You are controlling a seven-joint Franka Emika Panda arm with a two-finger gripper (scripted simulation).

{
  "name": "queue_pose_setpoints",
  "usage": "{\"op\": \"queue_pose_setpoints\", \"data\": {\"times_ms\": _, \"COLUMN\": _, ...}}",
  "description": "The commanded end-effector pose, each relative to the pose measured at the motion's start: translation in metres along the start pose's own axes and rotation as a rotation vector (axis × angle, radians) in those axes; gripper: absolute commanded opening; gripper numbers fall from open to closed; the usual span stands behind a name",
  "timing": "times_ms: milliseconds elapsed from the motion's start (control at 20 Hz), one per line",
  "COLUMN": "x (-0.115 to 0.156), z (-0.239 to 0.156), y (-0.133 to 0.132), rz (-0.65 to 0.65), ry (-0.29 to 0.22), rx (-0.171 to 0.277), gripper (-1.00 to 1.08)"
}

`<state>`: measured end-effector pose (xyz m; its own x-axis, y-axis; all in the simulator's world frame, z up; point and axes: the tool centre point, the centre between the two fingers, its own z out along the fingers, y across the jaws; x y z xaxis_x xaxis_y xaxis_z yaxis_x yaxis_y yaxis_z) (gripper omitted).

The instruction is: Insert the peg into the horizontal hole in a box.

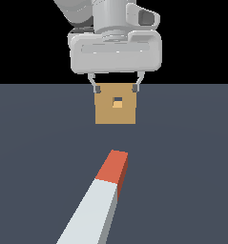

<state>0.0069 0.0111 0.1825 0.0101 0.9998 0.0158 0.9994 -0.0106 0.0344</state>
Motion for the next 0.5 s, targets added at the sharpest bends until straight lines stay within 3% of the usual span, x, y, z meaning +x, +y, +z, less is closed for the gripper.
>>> {"op": "queue_pose_setpoints", "data": {"times_ms": 0, "x": 0.0, "z": 0.0, "y": 0.0, "rz": 0.0, "ry": 0.0, "rx": 0.0, "gripper": 1.0}}
{"op": "queue_pose_setpoints", "data": {"times_ms": 200, "x": -0.012, "z": 0.006, "y": -0.001, "rz": 0.016, "ry": -0.002, "rx": 0.002, "gripper": 1.0}}
{"op": "queue_pose_setpoints", "data": {"times_ms": 450, "x": -0.059, "z": 0.032, "y": -0.005, "rz": 0.081, "ry": -0.008, "rx": 0.009, "gripper": 1.0}}
